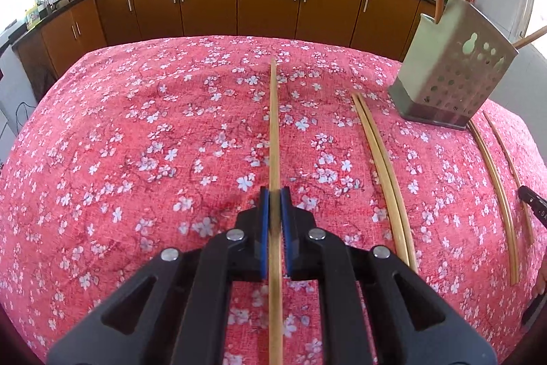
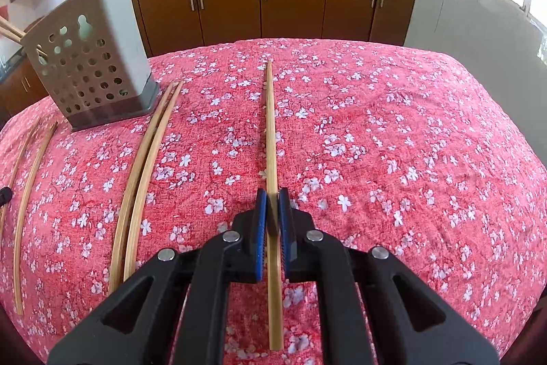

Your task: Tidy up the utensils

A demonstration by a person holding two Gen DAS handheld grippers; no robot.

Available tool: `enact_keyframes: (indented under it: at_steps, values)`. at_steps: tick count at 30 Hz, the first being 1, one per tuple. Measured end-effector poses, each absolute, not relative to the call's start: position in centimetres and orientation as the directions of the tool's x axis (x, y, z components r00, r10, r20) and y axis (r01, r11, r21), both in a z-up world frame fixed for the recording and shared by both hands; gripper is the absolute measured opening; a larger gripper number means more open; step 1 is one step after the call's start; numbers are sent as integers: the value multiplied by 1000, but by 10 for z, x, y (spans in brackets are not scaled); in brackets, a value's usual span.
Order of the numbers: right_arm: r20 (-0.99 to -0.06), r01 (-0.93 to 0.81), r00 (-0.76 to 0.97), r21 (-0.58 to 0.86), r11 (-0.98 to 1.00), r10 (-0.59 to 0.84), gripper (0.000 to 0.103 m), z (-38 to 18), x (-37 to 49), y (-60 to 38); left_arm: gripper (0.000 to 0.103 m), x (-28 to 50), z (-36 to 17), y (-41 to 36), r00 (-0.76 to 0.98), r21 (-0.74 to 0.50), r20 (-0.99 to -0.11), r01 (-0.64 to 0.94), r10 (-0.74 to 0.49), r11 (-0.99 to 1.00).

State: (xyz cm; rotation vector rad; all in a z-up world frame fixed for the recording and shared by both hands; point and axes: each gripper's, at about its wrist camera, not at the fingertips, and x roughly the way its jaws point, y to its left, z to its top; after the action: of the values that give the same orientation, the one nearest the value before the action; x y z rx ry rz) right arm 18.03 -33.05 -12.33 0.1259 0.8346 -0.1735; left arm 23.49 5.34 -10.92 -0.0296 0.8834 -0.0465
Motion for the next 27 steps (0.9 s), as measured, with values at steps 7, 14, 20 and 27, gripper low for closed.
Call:
enact_keyframes:
  at_steps: [7, 14, 20, 27]
  values:
    - [-745, 203, 659, 44, 978, -103, 9, -124, 179, -331, 11, 237, -111, 58, 634, -48, -771, 28, -55, 998]
    - [-745, 203, 659, 45, 978, -103, 10, -124, 179, -330, 11, 238, -110, 58, 634, -67, -770, 27, -68, 997]
    - [-745, 204, 659, 44, 978, -103, 10, -124, 179, -329, 11, 239, -110, 59, 635, -70, -770, 27, -71, 997]
    - [-745, 203, 659, 45, 978, -102, 10, -124, 179, -330, 11, 239, -110, 58, 635, -78, -769, 25, -76, 997]
